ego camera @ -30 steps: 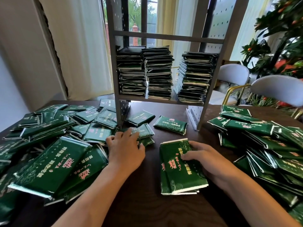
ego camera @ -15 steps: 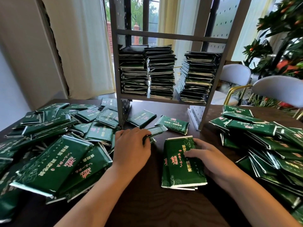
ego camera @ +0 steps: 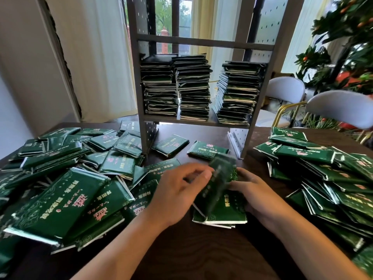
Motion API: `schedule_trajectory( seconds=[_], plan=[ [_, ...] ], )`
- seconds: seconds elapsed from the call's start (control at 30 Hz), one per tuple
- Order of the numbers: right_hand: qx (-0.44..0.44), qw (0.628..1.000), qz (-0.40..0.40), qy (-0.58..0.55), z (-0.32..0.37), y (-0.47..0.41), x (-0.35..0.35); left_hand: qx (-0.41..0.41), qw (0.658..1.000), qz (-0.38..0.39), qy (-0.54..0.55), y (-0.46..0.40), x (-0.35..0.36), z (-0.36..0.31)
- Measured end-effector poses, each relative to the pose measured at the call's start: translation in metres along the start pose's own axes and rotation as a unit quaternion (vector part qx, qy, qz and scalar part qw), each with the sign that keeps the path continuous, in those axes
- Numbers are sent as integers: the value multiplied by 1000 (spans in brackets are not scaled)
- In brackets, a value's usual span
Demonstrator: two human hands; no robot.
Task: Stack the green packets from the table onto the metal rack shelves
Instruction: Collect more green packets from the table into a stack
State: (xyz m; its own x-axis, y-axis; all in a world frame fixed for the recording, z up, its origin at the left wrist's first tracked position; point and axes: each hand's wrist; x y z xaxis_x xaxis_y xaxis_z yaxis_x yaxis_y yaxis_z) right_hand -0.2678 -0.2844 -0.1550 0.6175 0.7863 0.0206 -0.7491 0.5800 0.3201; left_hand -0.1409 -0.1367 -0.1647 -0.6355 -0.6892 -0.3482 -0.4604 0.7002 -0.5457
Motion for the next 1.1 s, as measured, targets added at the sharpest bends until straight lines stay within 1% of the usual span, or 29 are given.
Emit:
schedule_trajectory(
  seconds=[0.03,0.07,0.13,0.17,0.23,0.3,0.37,0.43,0.57,0.67,0.77,0.83,0.87,0.93,0.97,1.0,1.07,1.1],
  plan=[
    [-7,1000,4,5,0,1,0,-9,999,30,-5,2,3,1],
    [-14,1000,10,8,0,2,1,-16,998,43,-36,3,6,3],
    [-21,1000,20,6,2,4,0,-33,990,49,-130,2,8,6],
    [-22,999,23,4,2,4,-1,-55,986,59,-148,2,8,7],
    [-22,999,31,-2,3,5,-1,-98,985,76,-122,1,5,9],
    [-21,999,32,-24,3,3,0,-115,986,72,-93,0,4,8],
    [-17,998,22,-55,3,1,0,-105,987,43,-118,1,5,8],
    [-13,997,5,-81,2,-1,-1,-93,981,10,-172,1,6,9],
    [5,995,-30,-99,-1,-7,-2,-108,967,19,-230,2,5,9],
    [8,992,-16,-126,2,-7,-2,-122,962,22,-245,0,2,6],
    [-14,995,12,-97,-1,-3,2,-117,962,27,-244,2,4,4],
    [-28,997,7,-68,-6,-2,7,-98,963,34,-250,2,5,4],
    [-34,998,1,-58,-8,-2,8,-84,960,22,-266,1,3,4],
    [-37,998,-4,-56,-7,-2,8,-68,947,-27,-314,-5,-7,7],
    [-33,998,-2,-61,-6,-1,6,-81,934,-37,-345,-8,-14,10],
    [-29,998,3,-64,-5,-1,6,-111,916,-28,-384,-10,-20,13],
    [-24,998,12,-64,-4,0,4,-184,869,45,-457,-11,-27,19],
    [-25,998,14,-63,-4,0,4,-207,852,77,-475,-10,-28,21]
  ],
)
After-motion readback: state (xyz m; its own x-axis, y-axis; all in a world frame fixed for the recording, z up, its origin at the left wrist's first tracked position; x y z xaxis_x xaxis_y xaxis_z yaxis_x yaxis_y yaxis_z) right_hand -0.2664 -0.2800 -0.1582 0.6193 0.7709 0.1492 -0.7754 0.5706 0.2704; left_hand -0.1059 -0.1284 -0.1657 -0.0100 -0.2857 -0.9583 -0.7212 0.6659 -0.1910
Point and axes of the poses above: each hand's wrist, its own y-axis away from the middle knuckle, its own x-axis out of the palm, z = x × y, and after that the axes turned 6 degrees about x, right-handed
